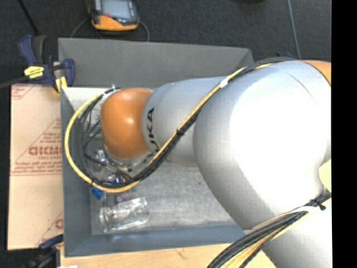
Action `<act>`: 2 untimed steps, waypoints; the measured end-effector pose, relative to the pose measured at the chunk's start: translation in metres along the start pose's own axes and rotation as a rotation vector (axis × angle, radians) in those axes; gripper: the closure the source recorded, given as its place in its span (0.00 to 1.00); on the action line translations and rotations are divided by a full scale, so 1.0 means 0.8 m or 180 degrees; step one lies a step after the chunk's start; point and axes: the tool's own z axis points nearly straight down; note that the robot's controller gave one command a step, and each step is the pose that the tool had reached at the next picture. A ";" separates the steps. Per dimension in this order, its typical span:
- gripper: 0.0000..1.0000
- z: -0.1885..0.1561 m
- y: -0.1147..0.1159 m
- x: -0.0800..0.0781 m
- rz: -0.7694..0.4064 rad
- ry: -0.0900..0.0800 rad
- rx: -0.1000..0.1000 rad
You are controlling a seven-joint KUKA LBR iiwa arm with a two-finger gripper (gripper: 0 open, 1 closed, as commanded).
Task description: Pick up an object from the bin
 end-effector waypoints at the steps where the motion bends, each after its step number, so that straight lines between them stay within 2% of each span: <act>1: 1.00 0.000 -0.001 0.001 0.0015 0.0005 -0.0003; 2: 1.00 -0.174 0.001 0.004 -0.0016 -0.0016 -0.0006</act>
Offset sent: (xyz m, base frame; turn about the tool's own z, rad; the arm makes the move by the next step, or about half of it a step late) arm 0.0000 0.0000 0.0000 0.0000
